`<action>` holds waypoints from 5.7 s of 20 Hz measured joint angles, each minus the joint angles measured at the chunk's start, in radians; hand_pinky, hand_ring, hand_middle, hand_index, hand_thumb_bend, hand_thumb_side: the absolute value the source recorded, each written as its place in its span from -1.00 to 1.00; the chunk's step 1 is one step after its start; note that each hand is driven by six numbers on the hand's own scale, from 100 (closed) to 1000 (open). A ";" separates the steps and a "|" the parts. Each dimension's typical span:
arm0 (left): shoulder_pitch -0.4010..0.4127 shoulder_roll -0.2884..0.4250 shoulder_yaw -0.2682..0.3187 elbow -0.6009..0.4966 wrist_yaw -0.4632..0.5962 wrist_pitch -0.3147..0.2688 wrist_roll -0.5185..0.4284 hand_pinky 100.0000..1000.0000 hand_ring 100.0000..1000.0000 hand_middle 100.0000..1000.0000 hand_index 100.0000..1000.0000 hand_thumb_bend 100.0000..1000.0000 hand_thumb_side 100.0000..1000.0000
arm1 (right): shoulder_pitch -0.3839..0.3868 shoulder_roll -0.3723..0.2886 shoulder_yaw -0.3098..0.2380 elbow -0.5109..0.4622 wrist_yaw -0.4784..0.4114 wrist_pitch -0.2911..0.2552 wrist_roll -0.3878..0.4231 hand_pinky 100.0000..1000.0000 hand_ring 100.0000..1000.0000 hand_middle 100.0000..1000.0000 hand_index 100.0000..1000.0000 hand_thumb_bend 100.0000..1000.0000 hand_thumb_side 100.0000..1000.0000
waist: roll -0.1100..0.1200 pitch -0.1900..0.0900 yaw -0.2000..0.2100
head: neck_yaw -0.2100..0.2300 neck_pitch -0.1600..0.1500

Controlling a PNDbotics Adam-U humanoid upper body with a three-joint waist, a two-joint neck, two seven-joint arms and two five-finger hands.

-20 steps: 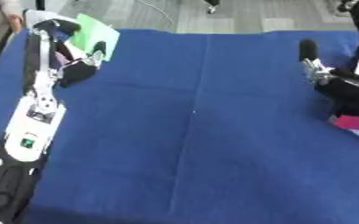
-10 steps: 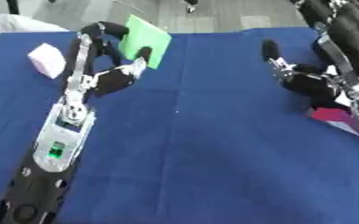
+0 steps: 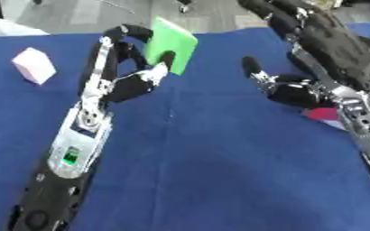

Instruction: Pick up the objects with one hand, pass them to the other hand, and then place them into the box on the other side of the table.

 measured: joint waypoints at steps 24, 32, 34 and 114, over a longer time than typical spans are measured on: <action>-0.049 -0.034 -0.056 0.005 0.149 -0.056 -0.081 -0.12 -0.55 -0.69 -0.25 -0.76 -1.00 | -0.021 0.009 0.018 0.000 -0.091 0.027 0.012 0.32 0.92 0.84 1.00 -1.00 -1.00 | -0.011 0.008 0.009 | -0.067 0.000; -0.053 -0.020 -0.073 -0.011 0.164 -0.088 -0.148 -0.11 -0.55 -0.70 -0.25 -0.78 -1.00 | -0.021 0.009 0.023 0.000 -0.151 0.017 0.032 0.36 0.94 0.85 1.00 -1.00 -1.00 | -0.011 0.008 0.007 | -0.080 0.000; -0.055 -0.011 -0.077 -0.018 0.171 -0.095 -0.167 -0.11 -0.55 -0.71 -0.25 -0.78 -1.00 | -0.021 0.008 0.023 0.000 -0.151 0.013 0.049 0.41 0.94 0.86 1.00 -1.00 -1.00 | -0.011 0.008 0.004 | -0.082 0.000; -0.154 0.065 -0.150 -0.017 0.194 -0.063 -0.471 0.00 -0.43 -0.59 -0.11 -0.33 -1.00 | -0.041 -0.122 -0.013 -0.012 -0.318 -0.240 0.119 0.15 0.46 -0.40 -0.34 -1.00 -1.00 | -0.029 0.016 0.006 | -0.085 0.000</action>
